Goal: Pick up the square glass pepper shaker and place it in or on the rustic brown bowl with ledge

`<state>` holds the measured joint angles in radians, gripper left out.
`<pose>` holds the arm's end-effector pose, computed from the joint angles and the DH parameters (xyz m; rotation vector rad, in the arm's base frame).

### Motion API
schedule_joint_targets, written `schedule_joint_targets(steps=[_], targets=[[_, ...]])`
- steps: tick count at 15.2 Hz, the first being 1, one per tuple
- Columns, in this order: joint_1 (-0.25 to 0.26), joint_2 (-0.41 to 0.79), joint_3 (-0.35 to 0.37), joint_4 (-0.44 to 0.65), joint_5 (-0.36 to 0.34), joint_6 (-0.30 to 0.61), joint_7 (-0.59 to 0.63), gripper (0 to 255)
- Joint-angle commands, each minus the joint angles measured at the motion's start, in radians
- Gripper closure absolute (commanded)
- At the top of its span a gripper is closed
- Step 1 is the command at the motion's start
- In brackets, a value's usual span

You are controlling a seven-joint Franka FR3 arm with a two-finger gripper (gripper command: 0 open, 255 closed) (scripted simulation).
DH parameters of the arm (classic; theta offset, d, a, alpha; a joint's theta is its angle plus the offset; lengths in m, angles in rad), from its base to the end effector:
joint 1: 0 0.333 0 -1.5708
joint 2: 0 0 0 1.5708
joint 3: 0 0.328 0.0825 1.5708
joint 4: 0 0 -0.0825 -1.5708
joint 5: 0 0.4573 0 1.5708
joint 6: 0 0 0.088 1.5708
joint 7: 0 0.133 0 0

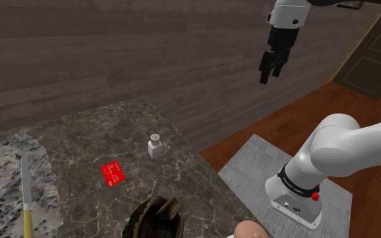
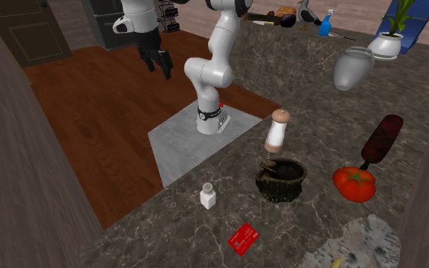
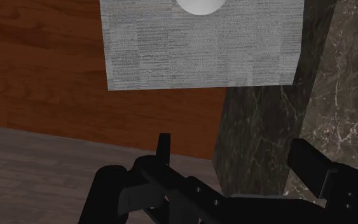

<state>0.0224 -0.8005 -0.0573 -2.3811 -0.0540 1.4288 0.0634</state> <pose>0.3468 -0.0229 0.5533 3.1136 -0.1267 -0.2377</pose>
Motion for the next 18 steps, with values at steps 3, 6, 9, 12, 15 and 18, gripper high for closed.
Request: schedule_joint_targets(steps=[3,6,9,12,15,18], targets=[[0.014,0.037,0.033,-0.009,0.031,0.039,0.040,0],[0.035,0.100,0.082,-0.013,0.074,0.098,0.098,0],[0.055,0.175,0.129,-0.006,0.111,0.158,0.154,0],[0.073,0.258,0.174,0.013,0.143,0.216,0.208,0],[0.090,0.349,0.217,0.043,0.167,0.272,0.261,0],[0.105,0.446,0.258,0.084,0.182,0.324,0.313,0]])
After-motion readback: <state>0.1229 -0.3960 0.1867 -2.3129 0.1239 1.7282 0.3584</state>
